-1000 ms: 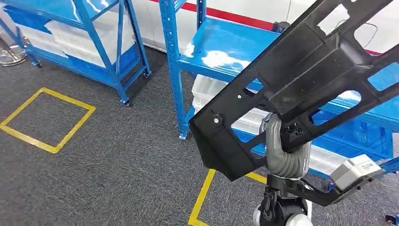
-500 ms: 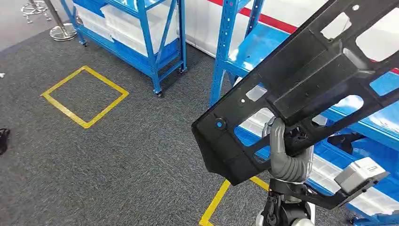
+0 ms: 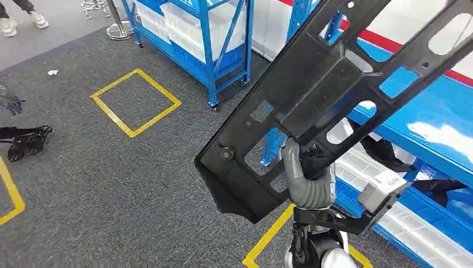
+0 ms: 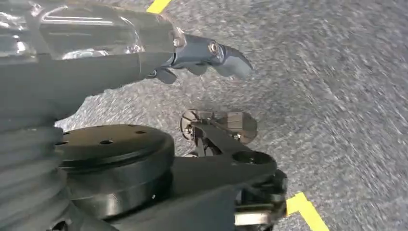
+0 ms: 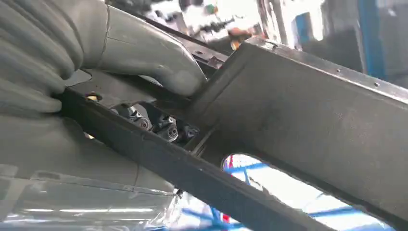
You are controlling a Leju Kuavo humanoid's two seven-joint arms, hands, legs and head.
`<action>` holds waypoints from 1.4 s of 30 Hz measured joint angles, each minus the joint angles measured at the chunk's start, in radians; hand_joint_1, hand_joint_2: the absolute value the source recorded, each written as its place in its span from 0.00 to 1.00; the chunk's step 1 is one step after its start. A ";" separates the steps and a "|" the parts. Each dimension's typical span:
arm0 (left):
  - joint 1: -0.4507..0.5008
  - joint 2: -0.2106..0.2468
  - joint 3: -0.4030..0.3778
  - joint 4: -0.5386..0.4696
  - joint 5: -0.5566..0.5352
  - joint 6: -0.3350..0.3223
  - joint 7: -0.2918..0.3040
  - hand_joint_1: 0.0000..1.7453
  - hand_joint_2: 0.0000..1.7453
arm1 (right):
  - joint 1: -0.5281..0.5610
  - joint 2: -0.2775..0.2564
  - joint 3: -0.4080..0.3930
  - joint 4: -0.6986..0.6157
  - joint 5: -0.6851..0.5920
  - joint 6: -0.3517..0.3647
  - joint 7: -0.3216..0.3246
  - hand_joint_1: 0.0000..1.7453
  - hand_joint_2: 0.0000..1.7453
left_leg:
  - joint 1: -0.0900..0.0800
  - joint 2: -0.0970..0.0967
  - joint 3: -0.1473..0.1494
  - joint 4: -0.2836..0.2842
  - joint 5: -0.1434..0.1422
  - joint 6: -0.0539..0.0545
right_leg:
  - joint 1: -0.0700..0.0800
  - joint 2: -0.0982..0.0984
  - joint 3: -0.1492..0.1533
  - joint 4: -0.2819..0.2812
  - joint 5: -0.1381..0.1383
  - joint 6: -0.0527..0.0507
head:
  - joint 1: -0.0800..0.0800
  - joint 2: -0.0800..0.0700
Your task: Take the parts from the cabinet and place them on the table.
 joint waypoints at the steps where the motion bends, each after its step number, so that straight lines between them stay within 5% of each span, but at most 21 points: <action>1: 0.000 0.000 -0.001 0.000 0.000 0.000 0.000 0.00 1.00 | -0.002 -0.001 0.003 0.003 0.000 0.000 0.000 1.00 1.00 | 0.002 0.004 0.032 -0.053 0.028 -0.002 | 0.000 -0.010 0.000 0.002 -0.001 0.002 | -0.001 0.000; 3: -0.001 0.001 -0.003 0.000 0.000 0.000 0.000 0.00 1.00 | -0.009 -0.001 0.009 0.009 0.000 0.000 0.000 1.00 1.00 | 0.003 0.064 0.155 -0.254 0.101 -0.003 | -0.001 -0.031 0.000 0.013 -0.008 0.013 | -0.003 0.000; 4: -0.002 -0.001 -0.004 0.000 0.000 0.000 0.000 0.00 1.00 | -0.012 -0.001 0.010 0.011 0.001 0.000 0.000 1.00 1.00 | -0.010 0.119 0.163 -0.276 0.076 0.007 | 0.008 -0.037 -0.003 0.018 -0.013 0.021 | -0.007 0.000; 5: -0.001 -0.002 -0.005 0.000 0.000 0.000 0.000 0.00 1.00 | -0.016 -0.001 0.012 0.014 0.001 0.000 0.001 1.00 1.00 | -0.007 0.115 0.160 -0.281 0.085 0.018 | 0.010 -0.041 -0.005 0.026 -0.015 0.026 | -0.005 0.000; 9: -0.001 -0.002 -0.005 0.000 0.000 0.000 0.001 0.00 1.00 | -0.018 -0.002 0.020 0.023 0.001 0.000 0.001 1.00 1.00 | -0.008 0.075 0.153 -0.279 0.089 0.045 | 0.006 -0.068 -0.001 0.022 -0.017 0.038 | 0.003 0.000; 11: -0.003 -0.002 -0.006 0.000 0.000 0.000 0.001 0.00 1.00 | -0.018 -0.002 0.023 0.023 0.001 0.000 0.002 1.00 1.00 | -0.007 0.041 0.148 -0.281 0.096 0.056 | -0.002 0.027 -0.025 0.091 -0.082 0.050 | 0.014 0.000; 14: -0.005 -0.005 -0.014 0.000 -0.001 0.000 0.001 0.00 1.00 | -0.015 -0.006 0.027 0.031 0.002 -0.001 0.004 1.00 1.00 | -0.015 -0.003 0.142 -0.280 0.103 0.066 | -0.001 0.057 -0.125 0.321 -0.185 0.047 | 0.030 0.000; 15: -0.004 -0.005 -0.016 0.000 -0.002 0.000 0.000 0.00 1.00 | -0.014 -0.009 0.029 0.034 0.006 -0.001 0.008 1.00 1.00 | -0.018 -0.018 0.141 -0.280 0.104 0.068 | 0.000 0.060 -0.141 0.353 -0.185 0.042 | 0.033 0.000; 18: -0.003 -0.007 -0.021 0.000 -0.003 0.004 -0.005 0.00 1.00 | -0.013 -0.014 0.033 0.032 0.017 -0.001 0.018 1.00 1.00 | -0.026 -0.069 0.142 -0.280 0.110 0.071 | 0.006 0.076 -0.074 0.195 -0.067 0.019 | 0.040 0.000; 19: -0.003 -0.009 -0.021 0.000 -0.003 0.006 -0.006 0.00 1.00 | -0.013 -0.015 0.034 0.030 0.019 -0.001 0.021 1.00 1.00 | -0.027 -0.081 0.144 -0.280 0.111 0.070 | 0.009 0.096 -0.039 0.117 -0.026 0.012 | 0.041 0.000; 20: -0.003 -0.013 -0.022 0.000 -0.003 0.006 -0.007 0.00 1.00 | -0.014 -0.017 0.035 0.029 0.021 -0.001 0.023 1.00 1.00 | -0.023 -0.094 0.140 -0.282 0.115 0.066 | 0.007 0.156 -0.012 0.058 -0.025 0.003 | 0.039 0.000; 25: -0.001 -0.021 -0.023 0.000 -0.003 0.012 -0.005 0.00 1.00 | -0.023 -0.022 0.039 0.023 0.023 0.000 0.036 1.00 1.00 | -0.018 -0.145 0.114 -0.284 0.136 0.037 | 0.008 0.119 -0.008 0.018 -0.010 -0.001 | 0.042 0.000; 27: -0.002 -0.018 -0.023 0.001 -0.001 0.013 0.002 0.00 1.00 | -0.038 -0.024 0.046 0.022 0.031 0.002 0.048 1.00 1.00 | -0.033 -0.021 0.088 -0.219 0.080 0.032 | 0.006 0.090 0.004 -0.013 0.006 -0.004 | 0.020 0.000; 29: -0.003 -0.019 -0.023 0.001 0.000 0.013 0.006 0.00 1.00 | -0.043 -0.024 0.051 0.024 0.034 0.002 0.055 1.00 1.00 | -0.023 0.000 0.024 -0.075 -0.002 0.020 | 0.009 0.061 0.001 -0.011 0.009 -0.003 | 0.013 0.000; 31: -0.002 -0.020 -0.023 0.001 0.000 0.011 0.008 0.00 1.00 | -0.046 -0.025 0.058 0.028 0.034 0.002 0.063 1.00 1.00 | -0.012 0.000 -0.006 0.003 -0.021 0.010 | 0.006 0.030 -0.001 -0.007 0.006 -0.001 | 0.006 0.000; 34: -0.002 -0.018 -0.025 0.002 0.004 0.011 0.005 0.00 1.00 | -0.057 -0.025 0.069 0.035 0.035 0.003 0.064 1.00 1.00 | 0.000 0.026 0.099 -0.170 0.078 -0.005 | -0.001 -0.010 -0.001 0.006 -0.004 0.012 | 0.000 0.000; 35: -0.002 -0.018 -0.025 0.002 0.007 0.011 0.005 0.00 1.00 | -0.060 -0.024 0.073 0.036 0.034 0.003 0.065 1.00 1.00 | 0.003 0.065 0.147 -0.256 0.100 -0.010 | -0.004 -0.021 -0.001 0.016 -0.011 0.020 | -0.002 0.000; 36: -0.003 -0.020 -0.025 0.002 0.008 0.011 0.005 0.00 1.00 | -0.065 -0.024 0.075 0.038 0.032 0.004 0.066 1.00 1.00 | -0.013 0.111 0.155 -0.267 0.077 -0.003 | 0.004 -0.026 -0.006 0.023 -0.017 0.029 | -0.007 0.000; 38: -0.001 -0.021 -0.025 0.002 0.011 0.011 0.015 0.00 1.00 | -0.076 -0.024 0.083 0.043 0.028 0.005 0.066 1.00 1.00 | -0.011 0.091 0.148 -0.269 0.083 0.030 | 0.005 -0.038 -0.003 0.031 -0.021 0.034 | 0.003 0.000; 40: -0.002 -0.020 -0.025 0.002 0.014 0.011 0.018 0.00 1.00 | -0.081 -0.024 0.087 0.049 0.024 0.007 0.066 1.00 1.00 | -0.013 0.067 0.144 -0.270 0.087 0.043 | 0.000 -0.055 -0.001 0.030 -0.024 0.039 | 0.005 0.000; 42: -0.003 -0.020 -0.025 0.002 0.015 0.011 0.023 0.00 1.00 | -0.083 -0.024 0.091 0.051 0.021 0.007 0.066 1.00 1.00 | -0.012 0.042 0.144 -0.271 0.092 0.054 | -0.007 0.000 -0.014 0.070 -0.066 0.050 | 0.011 0.000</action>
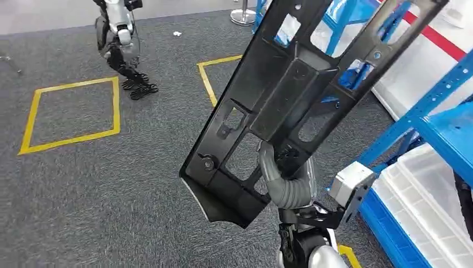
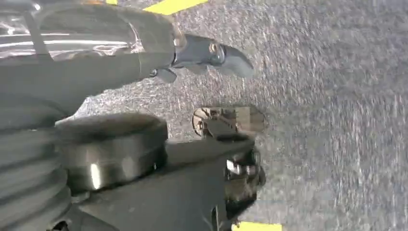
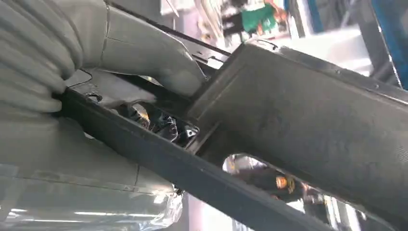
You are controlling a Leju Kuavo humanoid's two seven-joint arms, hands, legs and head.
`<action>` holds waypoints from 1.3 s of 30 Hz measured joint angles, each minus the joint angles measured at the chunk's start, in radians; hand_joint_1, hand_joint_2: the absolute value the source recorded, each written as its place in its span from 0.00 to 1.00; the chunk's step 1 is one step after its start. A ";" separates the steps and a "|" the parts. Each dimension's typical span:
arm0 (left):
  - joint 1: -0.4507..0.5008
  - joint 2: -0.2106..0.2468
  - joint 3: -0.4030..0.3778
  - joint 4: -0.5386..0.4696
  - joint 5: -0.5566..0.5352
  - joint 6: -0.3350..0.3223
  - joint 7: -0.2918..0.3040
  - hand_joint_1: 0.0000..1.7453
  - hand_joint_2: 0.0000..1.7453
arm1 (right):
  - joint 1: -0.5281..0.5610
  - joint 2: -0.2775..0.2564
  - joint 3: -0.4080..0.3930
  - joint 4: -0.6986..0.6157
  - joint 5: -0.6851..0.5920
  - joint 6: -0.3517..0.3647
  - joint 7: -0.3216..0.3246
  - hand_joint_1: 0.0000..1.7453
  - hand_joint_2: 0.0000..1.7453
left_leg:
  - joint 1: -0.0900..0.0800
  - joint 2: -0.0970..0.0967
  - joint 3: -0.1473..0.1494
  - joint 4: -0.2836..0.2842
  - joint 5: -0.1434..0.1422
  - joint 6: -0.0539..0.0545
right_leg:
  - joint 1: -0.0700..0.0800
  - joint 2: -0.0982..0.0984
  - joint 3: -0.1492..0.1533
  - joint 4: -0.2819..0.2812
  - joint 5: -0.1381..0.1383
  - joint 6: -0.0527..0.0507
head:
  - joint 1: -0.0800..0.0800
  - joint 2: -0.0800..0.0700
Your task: Take the parts from the cabinet and place them on the table.
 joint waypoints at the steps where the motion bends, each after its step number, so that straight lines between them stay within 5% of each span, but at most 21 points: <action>1: -0.001 0.000 0.000 0.000 0.001 0.000 0.001 0.00 1.00 | 0.000 0.000 0.002 0.000 0.000 0.000 0.000 1.00 1.00 | -0.001 -0.012 -0.002 0.000 0.002 0.004 | -0.001 0.028 -0.025 0.063 -0.039 0.001 | 0.005 0.000; 3: -0.003 0.000 0.000 0.001 0.002 0.000 0.009 0.00 1.00 | 0.000 0.000 0.006 0.005 -0.002 0.000 -0.001 1.00 1.00 | -0.007 -0.042 -0.008 0.000 0.007 0.011 | 0.001 0.054 -0.106 0.235 -0.113 -0.002 | 0.018 0.000; 5: -0.001 0.000 0.000 0.001 0.002 0.000 0.013 0.00 1.00 | 0.000 0.000 0.010 0.011 -0.005 0.000 -0.002 1.00 1.00 | -0.014 -0.073 -0.009 0.000 0.010 0.015 | 0.004 0.060 -0.125 0.268 -0.095 -0.013 | 0.024 0.000; 8: -0.001 0.000 0.000 0.002 0.003 0.000 0.020 0.00 1.00 | 0.000 0.000 0.015 0.016 -0.013 0.000 -0.008 1.00 1.00 | -0.017 -0.113 -0.007 0.000 0.015 0.016 | 0.020 0.091 -0.044 0.076 0.027 -0.040 | 0.026 0.000; 9: -0.002 -0.002 0.000 0.002 0.003 0.000 0.021 0.00 1.00 | -0.002 0.000 0.016 0.016 -0.015 0.000 -0.011 1.00 1.00 | -0.012 -0.126 -0.010 -0.001 0.018 0.015 | 0.025 0.158 -0.006 -0.011 0.047 -0.056 | 0.027 0.000; 14: 0.001 -0.005 -0.002 0.002 0.003 0.000 0.021 0.00 1.00 | -0.006 0.001 0.019 0.018 -0.021 0.000 -0.015 1.00 1.00 | -0.010 -0.181 -0.028 -0.008 0.038 -0.013 | 0.023 0.110 0.007 -0.060 0.061 -0.066 | 0.035 0.000; 15: 0.001 -0.003 -0.002 0.002 0.004 0.000 0.021 0.00 1.00 | -0.008 0.004 0.020 0.021 -0.022 0.000 -0.016 1.00 1.00 | -0.020 -0.111 -0.036 0.011 0.021 -0.009 | 0.019 0.092 0.019 -0.080 0.073 -0.055 | 0.032 0.000; 19: 0.001 -0.003 -0.002 0.002 0.004 0.000 0.021 0.00 1.00 | -0.008 0.004 0.020 0.021 -0.022 0.000 -0.016 1.00 1.00 | -0.020 -0.111 -0.036 0.011 0.021 -0.009 | 0.019 0.092 0.019 -0.080 0.073 -0.055 | 0.032 0.000; 22: 0.001 -0.003 -0.002 0.002 0.004 0.000 0.021 0.00 1.00 | -0.007 0.005 0.021 0.021 -0.022 0.000 -0.016 1.00 1.00 | -0.024 -0.085 -0.041 0.020 0.010 -0.012 | 0.019 0.091 0.022 -0.088 0.075 -0.056 | 0.030 0.000; 23: -0.001 0.000 -0.003 0.003 0.004 0.000 0.021 0.00 1.00 | -0.007 0.010 0.021 0.023 -0.021 0.000 -0.018 1.00 1.00 | -0.014 -0.048 -0.079 0.101 -0.051 -0.025 | 0.018 0.071 0.021 -0.093 0.079 -0.057 | 0.010 0.000; 24: -0.002 0.001 -0.004 0.003 0.005 0.000 0.021 0.00 1.00 | -0.007 0.010 0.021 0.024 -0.022 0.000 -0.019 1.00 1.00 | -0.010 -0.046 -0.104 0.157 -0.080 -0.031 | 0.018 0.060 0.020 -0.090 0.078 -0.056 | 0.007 0.000; 25: 0.001 0.002 -0.005 0.003 0.005 0.000 0.022 0.00 1.00 | -0.003 0.010 0.025 0.034 -0.034 0.000 -0.024 1.00 1.00 | 0.018 -0.036 -0.095 0.173 -0.049 -0.067 | 0.003 -0.003 0.013 -0.067 0.062 -0.037 | -0.008 0.000; 26: 0.001 0.004 -0.005 0.003 0.005 0.000 0.023 0.00 1.00 | -0.003 0.011 0.026 0.034 -0.035 0.000 -0.026 1.00 1.00 | 0.024 -0.019 -0.045 0.088 -0.009 -0.076 | -0.003 -0.013 0.013 -0.056 0.054 -0.029 | -0.008 0.000; 27: 0.000 0.004 -0.005 0.003 0.005 0.000 0.024 0.00 1.00 | -0.004 0.011 0.026 0.034 -0.035 0.000 -0.027 1.00 1.00 | 0.022 0.029 -0.008 0.016 -0.013 -0.090 | -0.006 -0.022 0.011 -0.037 0.042 -0.016 | -0.010 0.000; 28: 0.001 0.002 -0.005 0.002 0.005 0.000 0.024 0.00 1.00 | -0.005 0.011 0.027 0.034 -0.037 0.001 -0.028 1.00 1.00 | 0.020 0.052 -0.012 0.034 -0.021 -0.077 | 0.003 -0.024 0.006 -0.029 0.035 -0.007 | -0.016 0.000; 30: 0.002 0.003 -0.005 0.003 0.006 0.000 0.025 0.00 1.00 | -0.006 0.011 0.031 0.034 -0.039 0.001 -0.032 1.00 1.00 | 0.016 0.040 -0.019 0.035 -0.020 -0.038 | 0.001 -0.030 0.009 -0.018 0.029 -0.002 | -0.005 0.000; 32: 0.001 0.003 -0.006 0.003 0.005 -0.001 0.026 0.00 1.00 | -0.005 0.011 0.032 0.035 -0.039 0.002 -0.032 1.00 1.00 | 0.015 0.024 -0.023 0.036 -0.019 -0.024 | -0.003 -0.040 0.011 -0.021 0.029 0.001 | -0.005 0.000; 33: -0.001 0.003 -0.006 0.003 0.006 -0.001 0.026 0.00 1.00 | -0.007 0.011 0.033 0.035 -0.040 0.002 -0.033 1.00 1.00 | 0.016 0.008 -0.022 0.034 -0.015 -0.016 | -0.007 -0.019 0.008 -0.014 0.013 0.009 | -0.001 0.000; 35: -0.002 0.003 -0.006 0.003 0.006 0.000 0.027 0.00 1.00 | -0.005 0.010 0.036 0.035 -0.039 0.002 -0.033 1.00 1.00 | 0.014 -0.014 -0.025 0.034 -0.011 -0.009 | -0.010 0.041 -0.032 0.092 -0.061 0.009 | 0.011 0.000; 37: -0.003 0.003 -0.006 0.003 0.006 0.000 0.032 0.00 1.00 | -0.004 0.010 0.039 0.037 -0.041 0.003 -0.033 1.00 1.00 | 0.005 -0.039 -0.027 0.034 -0.008 -0.003 | -0.006 0.056 -0.107 0.254 -0.128 0.005 | 0.029 0.000; 39: -0.002 0.003 -0.006 0.003 0.006 -0.001 0.036 0.00 1.00 | -0.003 0.010 0.042 0.040 -0.041 0.003 -0.033 1.00 1.00 | -0.005 -0.066 -0.027 0.034 -0.006 0.000 | 0.002 0.059 -0.133 0.292 -0.112 -0.011 | 0.036 0.000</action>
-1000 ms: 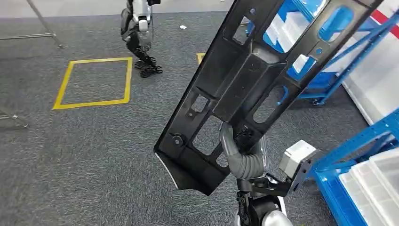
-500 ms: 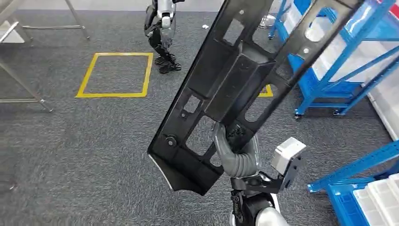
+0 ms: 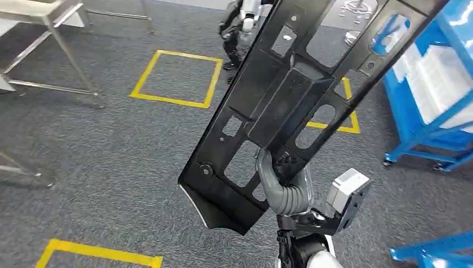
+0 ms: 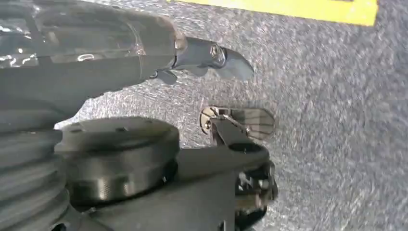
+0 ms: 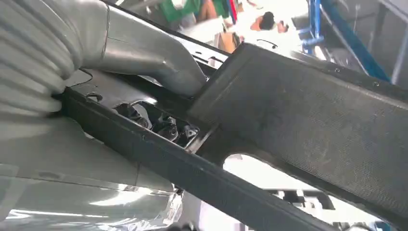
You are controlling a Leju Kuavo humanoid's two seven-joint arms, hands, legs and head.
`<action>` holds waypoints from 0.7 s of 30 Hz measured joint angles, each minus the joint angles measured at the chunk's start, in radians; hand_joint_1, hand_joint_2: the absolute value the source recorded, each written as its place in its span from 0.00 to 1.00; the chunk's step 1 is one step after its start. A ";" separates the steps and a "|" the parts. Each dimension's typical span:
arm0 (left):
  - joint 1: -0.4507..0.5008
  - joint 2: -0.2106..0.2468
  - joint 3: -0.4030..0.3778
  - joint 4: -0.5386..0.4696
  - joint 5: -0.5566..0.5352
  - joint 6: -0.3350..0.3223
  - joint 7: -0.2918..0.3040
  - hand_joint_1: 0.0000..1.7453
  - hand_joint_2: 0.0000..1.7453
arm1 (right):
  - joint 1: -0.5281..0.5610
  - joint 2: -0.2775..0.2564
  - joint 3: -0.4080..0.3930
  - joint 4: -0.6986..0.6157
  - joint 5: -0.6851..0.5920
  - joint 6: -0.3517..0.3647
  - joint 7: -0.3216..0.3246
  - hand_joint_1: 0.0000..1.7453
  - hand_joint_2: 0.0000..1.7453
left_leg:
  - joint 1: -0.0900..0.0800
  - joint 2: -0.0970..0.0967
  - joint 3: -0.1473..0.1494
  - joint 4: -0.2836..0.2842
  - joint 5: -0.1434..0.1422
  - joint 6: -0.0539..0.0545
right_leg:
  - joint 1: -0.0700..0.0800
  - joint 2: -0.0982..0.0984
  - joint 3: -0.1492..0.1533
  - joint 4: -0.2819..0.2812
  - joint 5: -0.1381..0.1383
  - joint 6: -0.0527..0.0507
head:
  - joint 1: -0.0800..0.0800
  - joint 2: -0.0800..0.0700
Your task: Take the parts from the cabinet and place them on the table.
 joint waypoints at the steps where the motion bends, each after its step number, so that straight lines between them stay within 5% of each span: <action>1: 0.000 0.000 0.000 0.000 0.000 0.000 0.003 0.00 1.00 | 0.000 0.000 0.002 0.000 0.000 0.000 0.000 1.00 1.00 | -0.005 -0.013 0.000 0.000 0.001 0.002 | 0.007 0.004 0.017 -0.052 0.043 -0.012 | 0.001 0.000; 3: 0.000 0.000 0.000 0.000 0.000 0.000 0.003 0.00 1.00 | -0.002 0.001 0.004 0.000 0.000 0.000 0.000 1.00 1.00 | -0.009 -0.032 0.000 -0.001 0.005 0.007 | 0.022 0.021 0.078 -0.201 0.129 -0.038 | 0.001 0.000; 4: 0.000 -0.003 0.000 0.000 0.000 0.000 0.003 0.00 1.00 | -0.004 0.001 0.005 0.000 0.000 0.000 0.000 1.00 1.00 | -0.005 -0.038 -0.001 -0.003 0.008 0.008 | 0.033 0.050 0.113 -0.279 0.140 -0.058 | -0.002 0.000; 5: 0.000 -0.004 0.000 0.000 0.000 0.000 0.003 0.00 1.00 | -0.003 0.001 0.005 0.000 0.000 0.000 0.000 1.00 1.00 | -0.007 -0.046 -0.004 -0.004 0.011 0.005 | 0.030 0.051 0.118 -0.289 0.138 -0.061 | -0.010 0.000; 8: 0.003 -0.009 0.000 0.000 0.000 -0.001 0.006 0.00 1.00 | -0.009 0.001 0.006 0.000 0.000 0.001 0.000 1.00 1.00 | 0.006 -0.063 -0.010 -0.014 0.025 -0.012 | 0.041 0.040 0.121 -0.308 0.152 -0.070 | 0.005 0.000; 9: 0.002 -0.008 0.000 0.000 0.000 -0.001 0.006 0.00 1.00 | -0.011 0.002 0.007 0.000 0.000 0.003 0.000 1.00 1.00 | -0.007 -0.068 -0.007 -0.017 0.027 -0.014 | 0.033 0.029 0.131 -0.347 0.173 -0.070 | 0.008 0.000; 10: 0.002 -0.006 -0.001 0.000 0.000 -0.001 0.005 0.00 1.00 | -0.013 0.005 0.007 0.001 -0.001 0.004 0.000 1.00 1.00 | -0.015 -0.014 -0.015 -0.005 0.013 -0.016 | 0.027 0.016 0.145 -0.368 0.186 -0.056 | 0.005 0.000; 11: 0.001 -0.004 -0.001 0.000 0.000 -0.001 0.005 0.00 1.00 | -0.013 0.008 0.007 0.000 0.000 0.005 -0.001 1.00 1.00 | -0.012 0.011 -0.032 0.034 -0.025 -0.022 | 0.026 0.013 0.147 -0.383 0.194 -0.059 | -0.011 0.000; 13: 0.001 -0.002 -0.002 0.000 -0.001 -0.001 0.005 0.00 1.00 | -0.012 0.010 0.007 0.002 -0.001 0.007 -0.001 1.00 1.00 | 0.001 0.018 -0.091 0.173 -0.103 -0.036 | 0.019 -0.009 0.144 -0.383 0.197 -0.054 | -0.021 0.000; 14: 0.002 -0.002 -0.003 0.000 -0.001 -0.001 0.005 0.00 1.00 | -0.010 0.009 0.008 0.005 -0.002 0.009 -0.001 1.00 1.00 | 0.007 0.018 -0.111 0.225 -0.121 -0.044 | 0.016 -0.021 0.144 -0.383 0.196 -0.051 | -0.026 0.000; 15: 0.002 -0.001 -0.006 0.000 -0.002 -0.001 0.005 0.00 1.00 | -0.010 0.010 0.009 0.008 -0.002 0.011 -0.001 1.00 1.00 | 0.012 0.018 -0.117 0.241 -0.119 -0.051 | 0.011 -0.030 0.144 -0.381 0.196 -0.048 | -0.031 0.000; 16: 0.003 -0.001 -0.008 0.000 -0.002 -0.001 0.006 0.00 1.00 | -0.011 0.010 0.010 0.010 -0.002 0.012 -0.001 1.00 1.00 | 0.021 0.023 -0.097 0.208 -0.088 -0.064 | 0.003 -0.042 0.143 -0.376 0.192 -0.038 | -0.035 0.000; 18: 0.003 0.000 -0.008 0.000 -0.003 -0.001 0.007 0.00 1.00 | -0.011 0.010 0.011 0.012 -0.002 0.013 0.000 1.00 1.00 | 0.036 0.048 -0.012 0.064 -0.012 -0.085 | -0.011 -0.058 0.142 -0.357 0.180 -0.018 | -0.040 0.000; 19: 0.003 0.000 -0.008 0.000 -0.003 -0.001 0.007 0.00 1.00 | -0.013 0.010 0.012 0.014 -0.002 0.014 0.000 1.00 1.00 | 0.042 0.083 0.026 -0.006 0.005 -0.097 | -0.014 -0.063 0.140 -0.340 0.170 -0.005 | -0.044 0.000; 20: 0.001 -0.002 -0.008 0.000 -0.003 -0.002 0.007 0.00 1.00 | -0.015 0.010 0.012 0.014 -0.002 0.015 0.000 1.00 1.00 | 0.031 0.097 0.030 -0.017 -0.016 -0.086 | -0.009 -0.065 0.129 -0.317 0.156 0.008 | -0.060 0.000; 21: 0.001 0.000 -0.009 0.000 -0.003 -0.002 0.008 0.00 1.00 | -0.016 0.010 0.014 0.015 -0.002 0.015 0.002 1.00 1.00 | 0.029 0.087 0.025 -0.011 -0.017 -0.053 | -0.009 -0.069 0.127 -0.314 0.155 0.010 | -0.055 0.000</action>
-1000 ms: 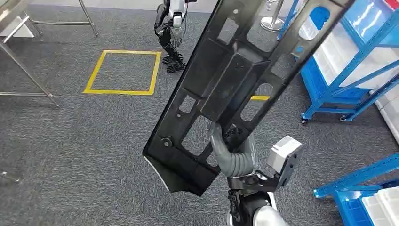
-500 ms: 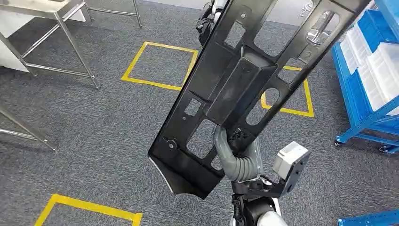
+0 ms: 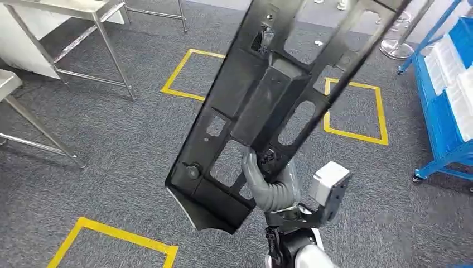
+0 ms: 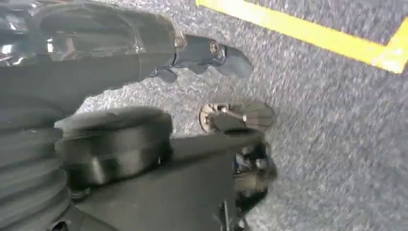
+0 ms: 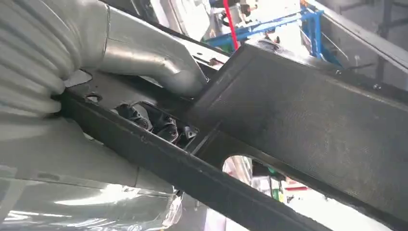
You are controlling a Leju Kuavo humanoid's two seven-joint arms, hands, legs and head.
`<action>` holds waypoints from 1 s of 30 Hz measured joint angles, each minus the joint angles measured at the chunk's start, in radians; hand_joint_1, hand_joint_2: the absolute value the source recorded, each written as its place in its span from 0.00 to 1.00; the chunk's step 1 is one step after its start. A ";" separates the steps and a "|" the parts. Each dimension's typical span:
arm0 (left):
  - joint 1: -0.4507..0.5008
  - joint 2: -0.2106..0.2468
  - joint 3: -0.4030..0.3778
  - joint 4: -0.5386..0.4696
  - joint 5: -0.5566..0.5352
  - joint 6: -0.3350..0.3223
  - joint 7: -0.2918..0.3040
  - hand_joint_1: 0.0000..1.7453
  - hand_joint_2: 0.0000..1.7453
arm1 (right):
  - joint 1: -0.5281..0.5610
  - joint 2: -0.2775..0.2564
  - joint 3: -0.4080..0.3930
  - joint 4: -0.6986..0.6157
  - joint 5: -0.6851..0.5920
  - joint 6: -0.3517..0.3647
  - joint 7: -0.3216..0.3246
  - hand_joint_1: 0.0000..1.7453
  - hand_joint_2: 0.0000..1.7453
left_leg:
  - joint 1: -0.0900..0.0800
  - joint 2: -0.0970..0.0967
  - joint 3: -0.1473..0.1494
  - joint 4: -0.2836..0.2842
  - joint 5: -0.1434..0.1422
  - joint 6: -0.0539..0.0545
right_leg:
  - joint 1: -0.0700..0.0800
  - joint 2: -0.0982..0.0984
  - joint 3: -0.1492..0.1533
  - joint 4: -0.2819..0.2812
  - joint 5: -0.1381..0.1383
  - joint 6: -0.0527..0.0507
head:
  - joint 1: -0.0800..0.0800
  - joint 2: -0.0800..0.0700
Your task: Take the parts from the cabinet and place them on the table.
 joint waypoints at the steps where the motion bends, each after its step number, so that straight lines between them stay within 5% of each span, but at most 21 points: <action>1: 0.001 0.000 0.000 0.000 0.000 0.000 0.000 0.00 1.00 | 0.000 0.000 0.003 0.000 0.000 0.000 0.000 1.00 1.00 | -0.002 -0.004 -0.003 0.001 -0.001 0.010 | -0.001 -0.004 0.003 -0.003 0.002 0.002 | 0.008 0.000; 3: 0.001 0.000 0.000 0.000 0.000 -0.002 0.000 0.00 1.00 | 0.000 0.000 0.005 0.001 0.000 0.002 0.000 1.00 1.00 | -0.004 -0.022 -0.007 0.001 0.003 0.028 | -0.007 -0.015 0.004 -0.005 0.003 0.006 | 0.013 0.000; 4: 0.001 0.000 0.000 0.000 0.000 -0.003 0.000 0.00 1.00 | -0.001 0.000 0.005 0.002 0.000 0.002 0.000 1.00 1.00 | -0.003 -0.028 -0.007 -0.001 0.005 0.032 | -0.009 -0.001 0.002 0.000 -0.006 0.011 | 0.015 0.000; 5: 0.000 0.000 0.000 0.000 0.000 -0.003 0.000 0.00 1.00 | 0.000 0.000 0.007 0.002 0.000 0.002 0.000 1.00 1.00 | -0.003 -0.036 -0.008 -0.001 0.007 0.036 | -0.010 0.035 -0.006 0.029 -0.038 0.012 | 0.020 0.000; 7: -0.002 0.000 0.000 0.000 0.000 -0.003 0.000 0.00 1.00 | 0.000 0.000 0.010 0.003 0.000 0.002 0.000 1.00 1.00 | -0.006 -0.055 -0.011 -0.001 0.011 0.042 | -0.009 0.064 -0.068 0.185 -0.126 0.009 | 0.039 0.000; 9: -0.001 0.000 -0.001 0.000 0.000 -0.003 0.000 0.00 1.00 | 0.001 0.000 0.014 0.006 0.000 0.003 0.001 1.00 1.00 | -0.015 -0.075 -0.013 -0.001 0.013 0.047 | -0.006 0.066 -0.125 0.306 -0.163 0.002 | 0.051 0.000; 11: -0.001 0.001 -0.002 0.000 0.000 -0.003 0.000 0.00 1.00 | 0.001 -0.001 0.016 0.011 -0.001 0.003 0.003 1.00 1.00 | -0.023 -0.097 -0.014 -0.001 0.015 0.050 | 0.006 0.070 -0.108 0.259 -0.110 -0.020 | 0.058 0.000; 12: -0.001 0.000 -0.002 0.000 0.000 -0.003 0.000 0.00 1.00 | 0.000 -0.001 0.018 0.011 -0.001 0.003 0.005 1.00 1.00 | -0.027 -0.109 -0.014 -0.002 0.017 0.053 | 0.014 0.079 -0.073 0.179 -0.060 -0.038 | 0.061 0.000; 13: -0.002 0.000 -0.002 0.000 0.000 -0.003 0.001 0.00 1.00 | -0.001 -0.001 0.018 0.011 -0.001 0.003 0.006 1.00 1.00 | -0.028 -0.119 -0.014 -0.002 0.019 0.054 | 0.026 0.101 -0.032 0.084 -0.014 -0.059 | 0.062 0.000; 14: -0.002 -0.006 -0.003 -0.001 0.000 -0.003 0.001 0.00 1.00 | -0.002 -0.001 0.018 0.010 -0.001 0.003 0.006 1.00 1.00 | -0.023 -0.125 -0.015 -0.003 0.022 0.055 | 0.035 0.137 -0.004 0.025 -0.014 -0.082 | 0.056 0.000; 15: -0.002 -0.006 -0.003 0.000 0.000 -0.003 0.001 0.00 1.00 | -0.001 -0.001 0.018 0.010 0.000 0.004 0.006 1.00 1.00 | -0.024 -0.136 -0.019 -0.006 0.027 0.051 | 0.033 0.135 0.001 0.017 -0.014 -0.085 | 0.046 0.000; 18: 0.001 -0.010 -0.007 0.000 0.000 -0.008 0.001 0.00 1.00 | -0.003 -0.002 0.020 0.010 0.000 0.006 0.006 1.00 1.00 | -0.009 -0.157 -0.026 -0.013 0.039 0.031 | 0.046 0.121 0.003 0.002 -0.004 -0.092 | 0.066 0.000; 19: 0.001 -0.010 -0.007 0.000 0.000 -0.008 0.001 0.00 1.00 | -0.003 0.000 0.020 0.010 0.000 0.007 0.006 1.00 1.00 | -0.016 -0.156 -0.026 -0.013 0.039 0.027 | 0.036 0.107 0.014 -0.031 0.014 -0.094 | 0.068 0.000; 20: 0.001 -0.008 -0.007 0.000 0.000 -0.008 0.000 0.00 1.00 | -0.004 0.002 0.021 0.011 0.000 0.008 0.006 1.00 1.00 | -0.023 -0.096 -0.034 0.001 0.022 0.028 | 0.033 0.092 0.022 -0.047 0.023 -0.077 | 0.067 0.000; 21: -0.001 -0.006 -0.007 0.000 0.000 -0.008 0.000 0.00 1.00 | -0.004 0.005 0.021 0.010 0.000 0.009 0.006 1.00 1.00 | -0.021 -0.071 -0.057 0.047 -0.019 0.023 | 0.031 0.087 0.022 -0.057 0.028 -0.079 | 0.051 0.000; 23: -0.002 -0.005 -0.008 0.000 0.000 -0.008 -0.002 0.00 1.00 | -0.001 0.005 0.020 0.011 0.000 0.009 0.006 1.00 1.00 | -0.015 -0.068 -0.114 0.181 -0.090 0.012 | 0.029 0.067 0.018 -0.056 0.030 -0.074 | 0.038 0.000; 25: 0.001 -0.004 -0.008 0.000 0.001 -0.008 -0.002 0.00 1.00 | 0.000 0.005 0.022 0.014 -0.001 0.009 0.007 1.00 1.00 | -0.008 -0.069 -0.143 0.257 -0.109 0.001 | 0.026 0.048 0.015 -0.053 0.028 -0.070 | 0.027 0.000; 26: 0.001 -0.003 -0.008 0.000 0.002 -0.008 -0.002 0.00 1.00 | 0.000 0.005 0.022 0.016 -0.001 0.009 0.007 1.00 1.00 | -0.004 -0.067 -0.125 0.232 -0.085 -0.006 | 0.022 0.039 0.015 -0.048 0.026 -0.065 | 0.022 0.000; 28: 0.001 -0.001 -0.008 0.000 0.002 -0.008 -0.002 0.00 1.00 | -0.001 0.005 0.023 0.017 -0.001 0.009 0.007 1.00 1.00 | 0.001 -0.051 -0.040 0.090 -0.011 -0.018 | 0.014 0.025 0.012 -0.032 0.016 -0.049 | 0.019 0.000; 29: 0.001 0.000 -0.008 0.000 0.002 -0.008 -0.002 0.00 1.00 | -0.002 0.005 0.023 0.017 0.000 0.009 0.007 1.00 1.00 | 0.003 -0.022 0.011 -0.006 0.006 -0.024 | 0.009 0.019 0.009 -0.013 0.005 -0.036 | 0.014 0.000; 30: 0.001 -0.002 -0.008 -0.001 0.002 -0.008 -0.002 0.00 1.00 | -0.004 0.005 0.023 0.017 0.000 0.010 0.007 1.00 1.00 | -0.004 0.009 0.008 0.007 -0.017 -0.010 | 0.013 0.017 0.005 -0.008 0.000 -0.029 | 0.008 0.000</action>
